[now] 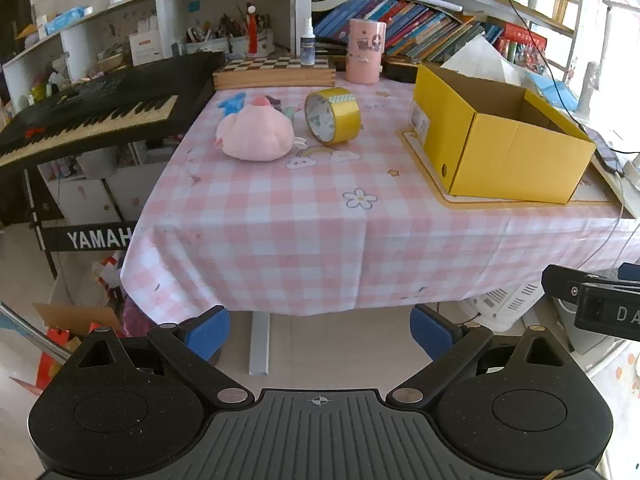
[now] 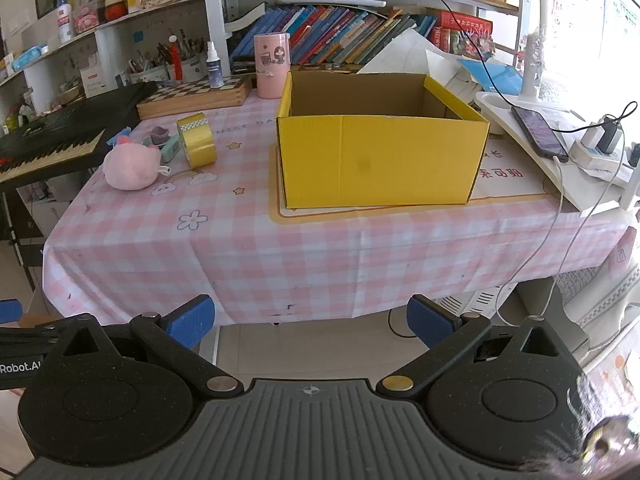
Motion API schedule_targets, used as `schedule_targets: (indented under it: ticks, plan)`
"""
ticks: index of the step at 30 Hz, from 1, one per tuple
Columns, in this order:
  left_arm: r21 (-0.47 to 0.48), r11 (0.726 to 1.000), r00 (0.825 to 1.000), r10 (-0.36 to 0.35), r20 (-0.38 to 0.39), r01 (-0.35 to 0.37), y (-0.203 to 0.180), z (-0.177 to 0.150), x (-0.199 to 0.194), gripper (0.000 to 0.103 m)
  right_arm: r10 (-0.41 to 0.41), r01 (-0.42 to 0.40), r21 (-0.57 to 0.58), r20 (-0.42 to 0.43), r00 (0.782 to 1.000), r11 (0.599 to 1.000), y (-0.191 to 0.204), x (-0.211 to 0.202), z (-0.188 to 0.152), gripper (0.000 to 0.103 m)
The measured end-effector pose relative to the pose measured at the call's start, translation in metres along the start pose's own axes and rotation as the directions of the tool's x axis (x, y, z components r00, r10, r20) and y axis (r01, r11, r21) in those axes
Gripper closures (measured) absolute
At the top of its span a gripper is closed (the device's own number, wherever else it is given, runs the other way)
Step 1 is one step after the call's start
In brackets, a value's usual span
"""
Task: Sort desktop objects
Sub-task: 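Move both tools toward the plush pig and tape roll on the table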
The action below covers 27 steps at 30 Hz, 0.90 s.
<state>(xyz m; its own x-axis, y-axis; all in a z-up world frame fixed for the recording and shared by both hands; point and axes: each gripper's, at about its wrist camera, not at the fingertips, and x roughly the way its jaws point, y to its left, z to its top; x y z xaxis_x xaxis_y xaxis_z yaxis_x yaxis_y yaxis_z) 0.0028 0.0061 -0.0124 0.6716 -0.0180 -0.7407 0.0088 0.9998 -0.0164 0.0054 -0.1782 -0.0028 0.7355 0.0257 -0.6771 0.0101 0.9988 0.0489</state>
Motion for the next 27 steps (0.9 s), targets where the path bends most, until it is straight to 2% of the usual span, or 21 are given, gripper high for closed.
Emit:
schedule_targets:
  ticks: [14, 27]
  plan:
    - [-0.031, 0.999, 1.0, -0.021, -0.007, 0.021, 0.0035, -0.002, 0.0002, 0.005, 0.004, -0.004, -0.015, 0.011, 1.0, 1.0, 0.0029, -0.0034, -0.0015, 0.0]
    - [0.021, 1.0, 1.0, -0.009, -0.001, 0.009, -0.0018, 0.0004, -0.0019, 0.005, 0.0, 0.001, -0.012, 0.029, 1.0, 1.0, 0.0028, -0.0079, -0.0019, 0.0]
